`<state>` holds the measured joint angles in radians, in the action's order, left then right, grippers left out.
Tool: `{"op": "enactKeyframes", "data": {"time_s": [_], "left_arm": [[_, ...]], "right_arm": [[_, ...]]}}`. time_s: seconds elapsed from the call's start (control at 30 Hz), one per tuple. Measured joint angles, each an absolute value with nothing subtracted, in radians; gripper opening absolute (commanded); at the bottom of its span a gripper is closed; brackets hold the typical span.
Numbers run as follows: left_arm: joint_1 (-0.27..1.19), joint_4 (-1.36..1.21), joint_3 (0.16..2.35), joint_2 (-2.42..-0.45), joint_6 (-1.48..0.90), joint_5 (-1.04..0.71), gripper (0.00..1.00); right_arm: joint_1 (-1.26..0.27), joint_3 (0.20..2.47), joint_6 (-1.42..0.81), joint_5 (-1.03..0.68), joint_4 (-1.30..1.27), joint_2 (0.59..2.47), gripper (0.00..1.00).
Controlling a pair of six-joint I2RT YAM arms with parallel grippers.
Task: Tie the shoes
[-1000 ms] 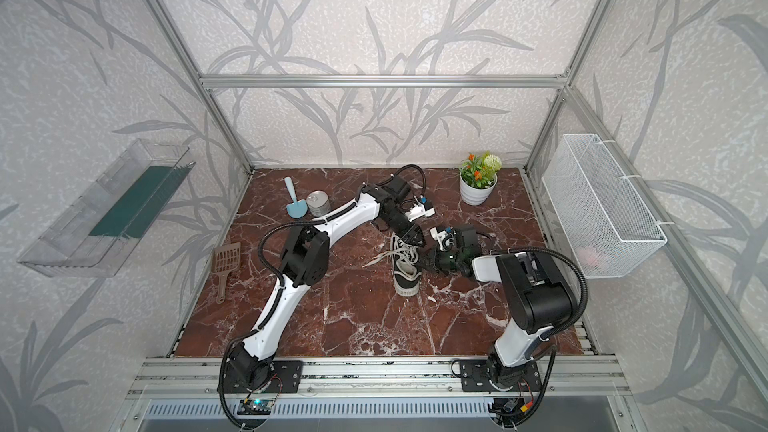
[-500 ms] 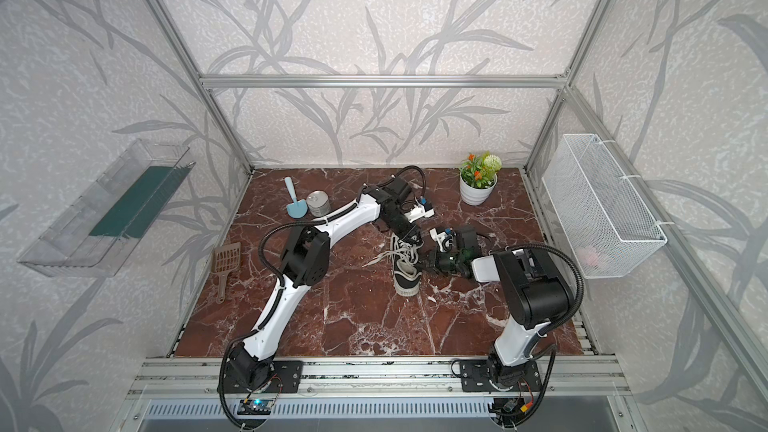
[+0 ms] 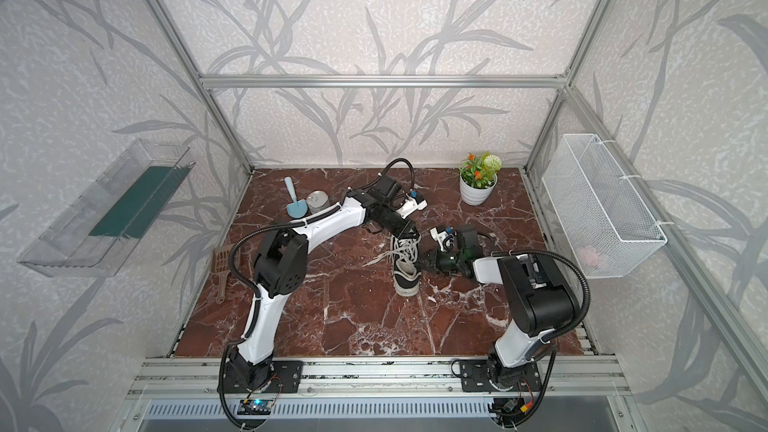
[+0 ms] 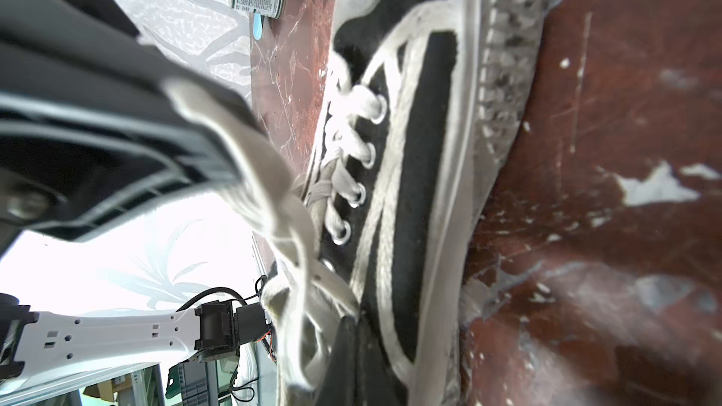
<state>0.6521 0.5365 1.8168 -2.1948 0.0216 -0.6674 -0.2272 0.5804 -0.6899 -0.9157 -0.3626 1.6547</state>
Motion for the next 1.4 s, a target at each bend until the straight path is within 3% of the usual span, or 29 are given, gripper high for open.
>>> {"op": "enactKeyframes", "data": {"time_s": [0.4,1.4], "left_arm": [[0.646,0.362,1.649,-2.117,-0.086,-0.587,0.0],[0.54,0.274,1.516,-2.0,-0.124,-0.57,0.0]], "right_arm": [[-0.213,0.589,-0.625,-0.912,-0.252,1.6,0.0],[-0.166,0.672,-0.484,-0.859,-0.007,1.559,0.0]]}}
